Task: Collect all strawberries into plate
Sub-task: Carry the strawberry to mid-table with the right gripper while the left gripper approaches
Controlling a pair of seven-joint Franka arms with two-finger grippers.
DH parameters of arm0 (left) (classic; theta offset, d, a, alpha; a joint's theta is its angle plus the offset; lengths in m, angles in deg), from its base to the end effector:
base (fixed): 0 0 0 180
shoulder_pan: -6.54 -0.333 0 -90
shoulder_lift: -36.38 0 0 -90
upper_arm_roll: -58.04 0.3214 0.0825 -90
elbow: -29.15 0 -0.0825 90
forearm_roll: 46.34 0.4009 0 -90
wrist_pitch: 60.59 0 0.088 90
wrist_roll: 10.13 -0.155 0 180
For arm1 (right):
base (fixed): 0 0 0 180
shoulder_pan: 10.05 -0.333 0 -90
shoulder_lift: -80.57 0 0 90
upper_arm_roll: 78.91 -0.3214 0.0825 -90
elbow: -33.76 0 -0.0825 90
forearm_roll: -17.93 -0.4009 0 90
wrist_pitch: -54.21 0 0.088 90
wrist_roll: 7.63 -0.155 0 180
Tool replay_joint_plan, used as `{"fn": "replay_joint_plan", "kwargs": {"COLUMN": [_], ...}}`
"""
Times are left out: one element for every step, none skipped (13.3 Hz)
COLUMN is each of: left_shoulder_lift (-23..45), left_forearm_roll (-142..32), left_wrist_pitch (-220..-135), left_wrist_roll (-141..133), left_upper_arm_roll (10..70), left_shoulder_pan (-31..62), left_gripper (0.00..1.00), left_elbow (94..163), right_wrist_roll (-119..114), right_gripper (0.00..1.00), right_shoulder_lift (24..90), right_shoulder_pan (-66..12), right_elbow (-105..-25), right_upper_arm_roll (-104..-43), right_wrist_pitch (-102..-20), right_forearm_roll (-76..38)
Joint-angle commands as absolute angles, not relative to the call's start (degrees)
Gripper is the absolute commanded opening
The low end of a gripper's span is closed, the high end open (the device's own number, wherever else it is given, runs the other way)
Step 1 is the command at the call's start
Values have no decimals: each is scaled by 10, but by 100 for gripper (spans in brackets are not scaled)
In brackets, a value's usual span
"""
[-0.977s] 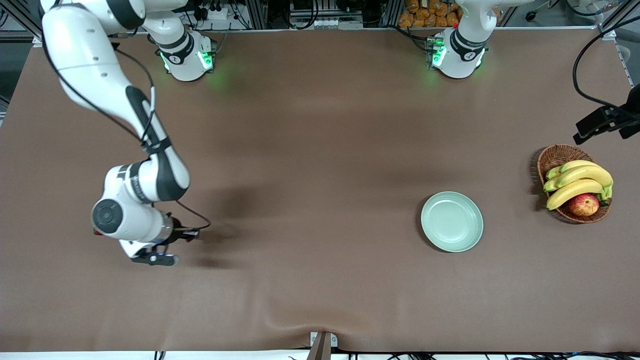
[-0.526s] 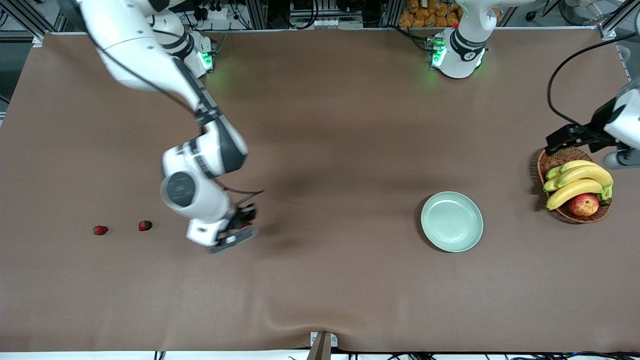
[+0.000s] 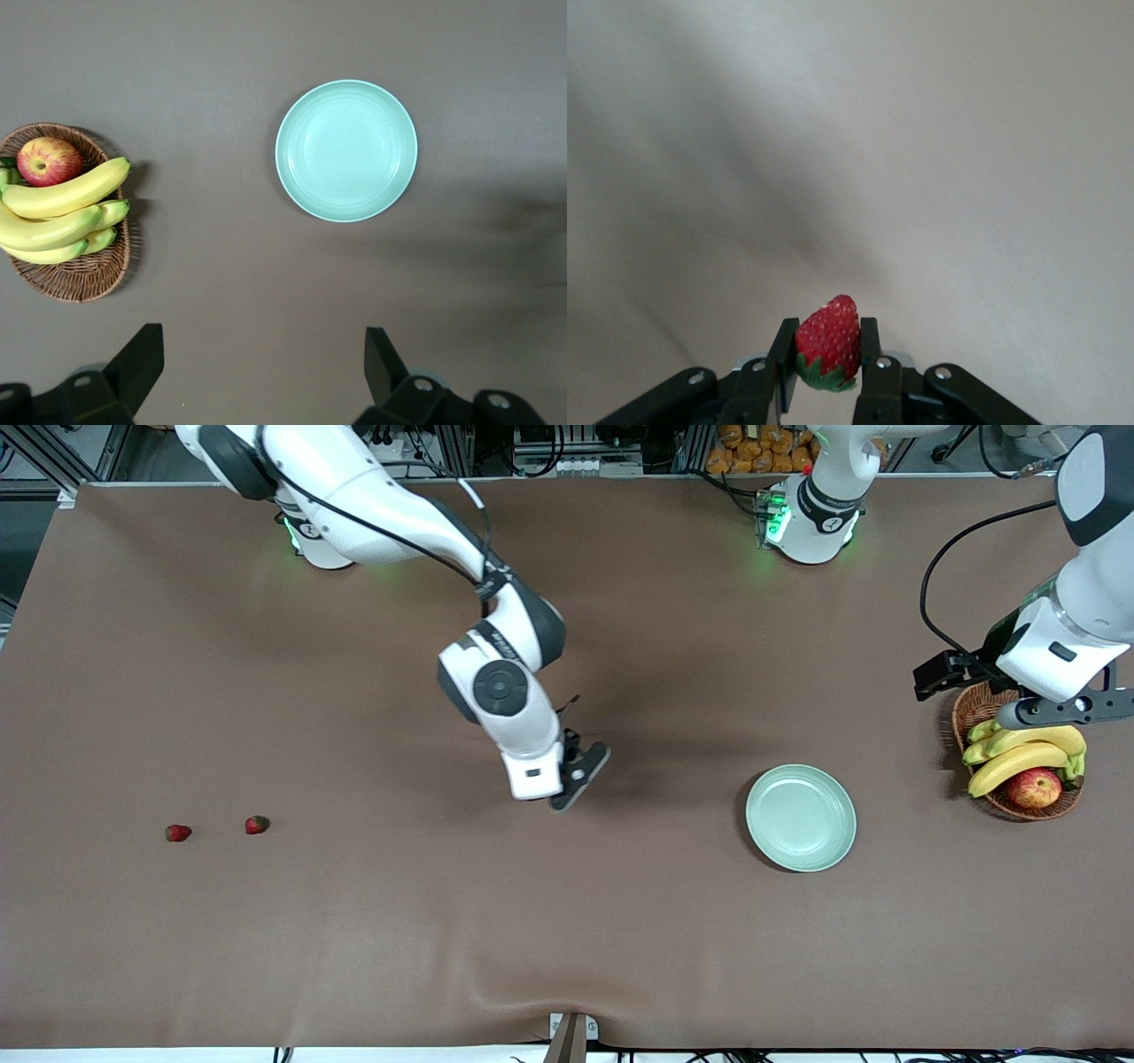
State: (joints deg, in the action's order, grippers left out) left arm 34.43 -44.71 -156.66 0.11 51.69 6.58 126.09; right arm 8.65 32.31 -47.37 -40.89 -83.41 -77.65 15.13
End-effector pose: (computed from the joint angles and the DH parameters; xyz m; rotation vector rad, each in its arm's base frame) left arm 0.5794 -0.0600 0.5120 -3.1080 -0.0987 0.0699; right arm 0.5935 0.5176 0.1991 -2.6718 -1.3799 -0.2007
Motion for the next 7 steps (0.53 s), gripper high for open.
{"fn": "replay_joint_plan", "kwargs": {"left_shoulder_lift": [339, 335, 329, 323, 318, 309, 303], "left_forearm_roll": [-441, -441, -441, -441, -440, -440, -440], "left_wrist_pitch": [-1581, -1581, -1581, -1581, -1581, -1582, -1588], "left_wrist_roll": [17, 17, 17, 17, 18, 22, 28], "left_upper_arm_roll": [503, 503, 503, 503, 503, 502, 502], "left_shoulder_pan": [65, 70, 80, 89, 99, 103, 108], "left_gripper": [100, 100, 100, 100, 100, 100, 100], "left_elbow": [1268, 1268, 1268, 1270, 1270, 1267, 1268], "right_wrist_roll": [126, 126, 126, 126, 126, 126, 125], "right_gripper": [0, 0, 0, 0, 0, 6, 41], "right_shoulder_lift": [254, 242, 235, 228, 221, 217, 214], "right_shoulder_pan": [-494, -504, -512, -516, -519, -522, -522], "right_elbow": [-335, -325, -322, -321, -322, -322, -322], "right_upper_arm_roll": [-828, -828, -828, -828, -828, -828, -828], "right_wrist_pitch": [-793, -793, -794, -796, -803, -807, -807], "right_forearm_roll": [160, 160, 160, 161, 161, 161, 161]}}
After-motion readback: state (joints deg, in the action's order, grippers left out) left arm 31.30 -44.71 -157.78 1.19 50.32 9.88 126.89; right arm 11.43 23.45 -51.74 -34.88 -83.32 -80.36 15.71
